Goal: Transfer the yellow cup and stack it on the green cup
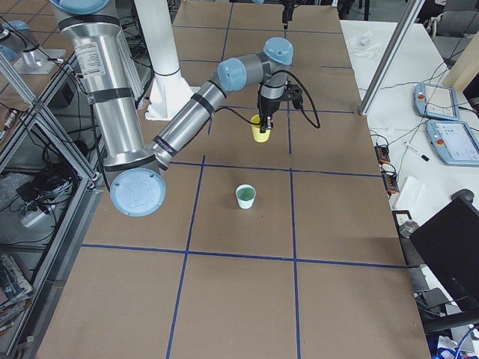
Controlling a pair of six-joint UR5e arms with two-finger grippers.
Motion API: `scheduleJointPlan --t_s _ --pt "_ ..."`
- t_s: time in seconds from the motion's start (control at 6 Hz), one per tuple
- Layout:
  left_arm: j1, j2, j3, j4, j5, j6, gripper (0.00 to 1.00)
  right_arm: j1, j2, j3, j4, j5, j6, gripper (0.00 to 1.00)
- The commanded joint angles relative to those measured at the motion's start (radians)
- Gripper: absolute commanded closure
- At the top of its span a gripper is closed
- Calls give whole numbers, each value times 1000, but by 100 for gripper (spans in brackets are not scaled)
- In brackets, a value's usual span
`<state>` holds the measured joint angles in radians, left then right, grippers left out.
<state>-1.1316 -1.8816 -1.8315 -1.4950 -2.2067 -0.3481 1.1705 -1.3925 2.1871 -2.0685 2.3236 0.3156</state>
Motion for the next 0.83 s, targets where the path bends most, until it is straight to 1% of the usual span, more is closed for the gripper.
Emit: scheduleJointPlan --t_s 0.0,0.17,0.67 --pt "-11 33 -74 76 -5 17 0 -2 -186 -30 229 -35 -18 100" --pt "-11 33 -72 76 -7 11 0 0 -231 -97 346 -26 -18 100" --pt "-11 32 -74 76 -7 11 0 0 -255 -173 361 -20 -61 100"
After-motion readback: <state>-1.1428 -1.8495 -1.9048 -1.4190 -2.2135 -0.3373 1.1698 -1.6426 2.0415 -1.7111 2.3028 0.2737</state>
